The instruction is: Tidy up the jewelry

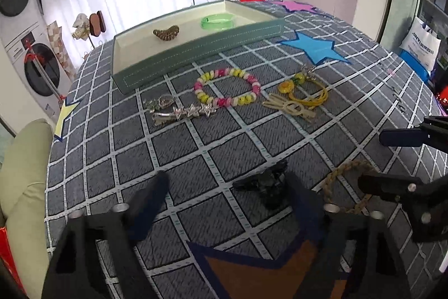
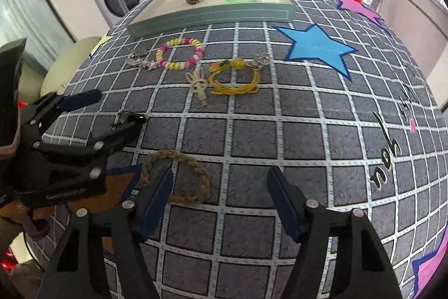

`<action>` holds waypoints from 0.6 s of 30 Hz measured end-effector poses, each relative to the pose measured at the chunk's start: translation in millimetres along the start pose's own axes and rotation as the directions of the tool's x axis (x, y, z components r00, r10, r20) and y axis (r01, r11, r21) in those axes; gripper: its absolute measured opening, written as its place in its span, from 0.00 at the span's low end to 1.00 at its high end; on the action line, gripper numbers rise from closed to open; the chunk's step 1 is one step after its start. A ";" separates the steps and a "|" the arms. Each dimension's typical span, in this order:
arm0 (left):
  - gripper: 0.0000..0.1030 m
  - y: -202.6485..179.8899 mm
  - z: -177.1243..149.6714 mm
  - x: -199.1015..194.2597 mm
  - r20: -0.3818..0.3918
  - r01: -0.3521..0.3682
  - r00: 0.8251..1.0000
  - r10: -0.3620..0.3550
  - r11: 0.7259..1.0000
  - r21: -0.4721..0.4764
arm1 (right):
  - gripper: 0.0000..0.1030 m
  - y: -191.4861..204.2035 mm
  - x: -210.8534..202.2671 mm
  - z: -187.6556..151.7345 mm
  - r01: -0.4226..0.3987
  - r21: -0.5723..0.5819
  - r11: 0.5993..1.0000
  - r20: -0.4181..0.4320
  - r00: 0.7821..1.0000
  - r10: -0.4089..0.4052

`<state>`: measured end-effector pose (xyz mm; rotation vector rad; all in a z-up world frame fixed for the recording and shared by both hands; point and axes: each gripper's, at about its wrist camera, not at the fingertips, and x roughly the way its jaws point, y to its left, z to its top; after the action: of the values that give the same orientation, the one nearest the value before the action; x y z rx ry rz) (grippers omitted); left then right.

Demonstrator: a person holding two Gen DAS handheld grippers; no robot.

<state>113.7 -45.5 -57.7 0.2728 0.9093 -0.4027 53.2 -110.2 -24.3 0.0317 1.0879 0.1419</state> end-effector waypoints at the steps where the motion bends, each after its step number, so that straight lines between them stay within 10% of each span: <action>1: 0.85 1.2 -0.3 0.2 0.002 0.008 1.000 -0.008 1.000 -0.008 | 0.67 3.8 1.0 -0.5 0.016 -0.020 1.000 0.002 1.000 -0.016; 8: 0.51 2.4 1.3 -0.9 0.004 0.055 0.998 -0.055 0.998 -0.037 | 0.38 21.0 0.3 -4.4 0.069 -0.101 0.992 0.008 0.998 -0.068; 12: 0.48 -0.6 0.7 -2.5 0.007 0.059 0.998 -0.059 0.998 -0.031 | 0.07 24.0 -1.6 -6.6 0.058 -0.091 0.994 0.005 0.998 -0.058; 18: 0.48 4.5 -2.8 -9.7 0.012 0.085 0.996 -0.084 0.994 -0.073 | 0.07 11.7 -7.8 -7.2 0.017 -0.006 1.000 0.017 1.000 -0.017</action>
<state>108.4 -38.3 -51.2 0.1652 0.9275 -0.4473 42.1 -100.0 -19.6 0.0175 1.0706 0.1293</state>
